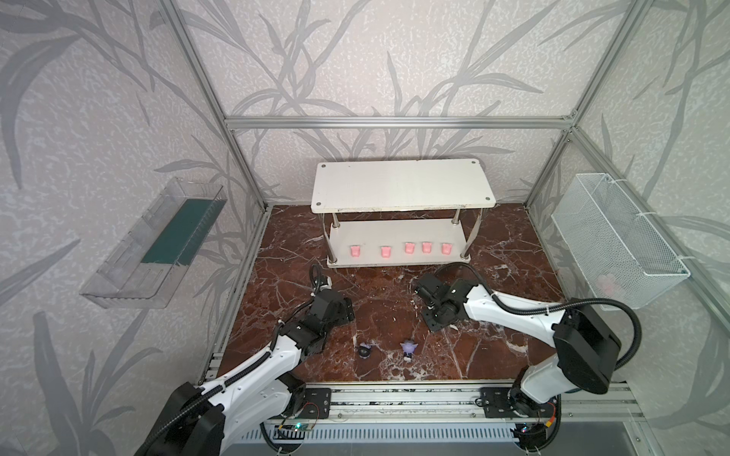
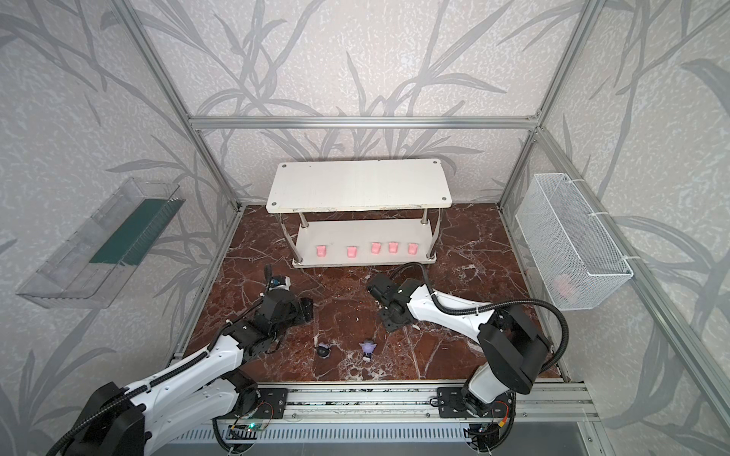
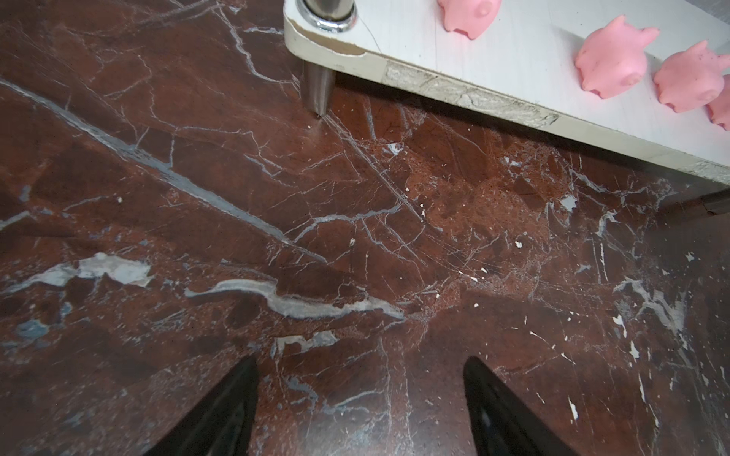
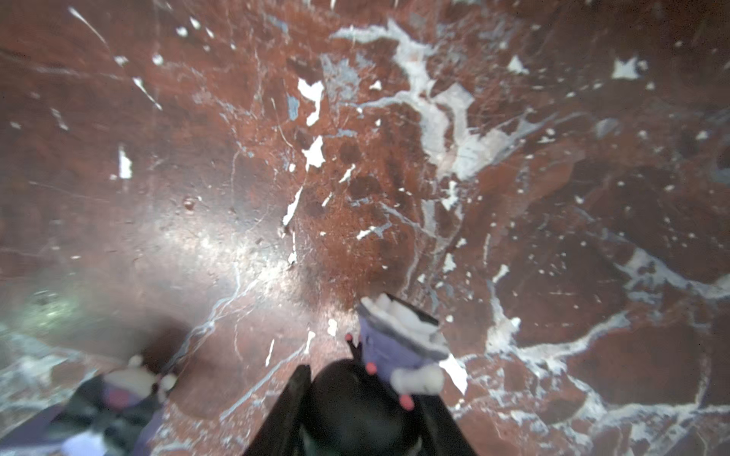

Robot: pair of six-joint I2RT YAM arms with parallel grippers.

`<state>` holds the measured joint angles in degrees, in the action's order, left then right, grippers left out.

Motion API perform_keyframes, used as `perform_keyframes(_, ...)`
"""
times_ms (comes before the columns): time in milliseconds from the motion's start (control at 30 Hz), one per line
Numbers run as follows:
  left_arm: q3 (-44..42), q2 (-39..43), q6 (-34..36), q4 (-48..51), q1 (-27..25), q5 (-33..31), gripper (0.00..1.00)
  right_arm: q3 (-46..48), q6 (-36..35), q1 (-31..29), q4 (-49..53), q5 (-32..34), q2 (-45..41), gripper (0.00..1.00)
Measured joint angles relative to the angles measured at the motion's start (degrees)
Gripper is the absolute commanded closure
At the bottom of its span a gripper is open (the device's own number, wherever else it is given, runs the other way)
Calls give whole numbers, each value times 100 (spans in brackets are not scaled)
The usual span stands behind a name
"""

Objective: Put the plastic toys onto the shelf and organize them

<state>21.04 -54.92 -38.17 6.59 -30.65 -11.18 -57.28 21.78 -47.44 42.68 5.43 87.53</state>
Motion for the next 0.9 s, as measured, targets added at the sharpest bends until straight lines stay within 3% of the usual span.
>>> perform_keyframes(167,-17,0,-22,-107,2,85,20,-481,-201,190,949,-588,-275,72)
perform_keyframes(433,-205,-2,-44,-400,9,240,20,-251,-407,201,2055,-1690,-282,72)
perform_keyframes(700,-280,-57,-44,-612,42,343,20,162,-533,203,2205,-2859,-254,72)
perform_keyframes(900,-280,-125,-44,-706,46,387,20,343,-645,203,2111,-3316,101,72)
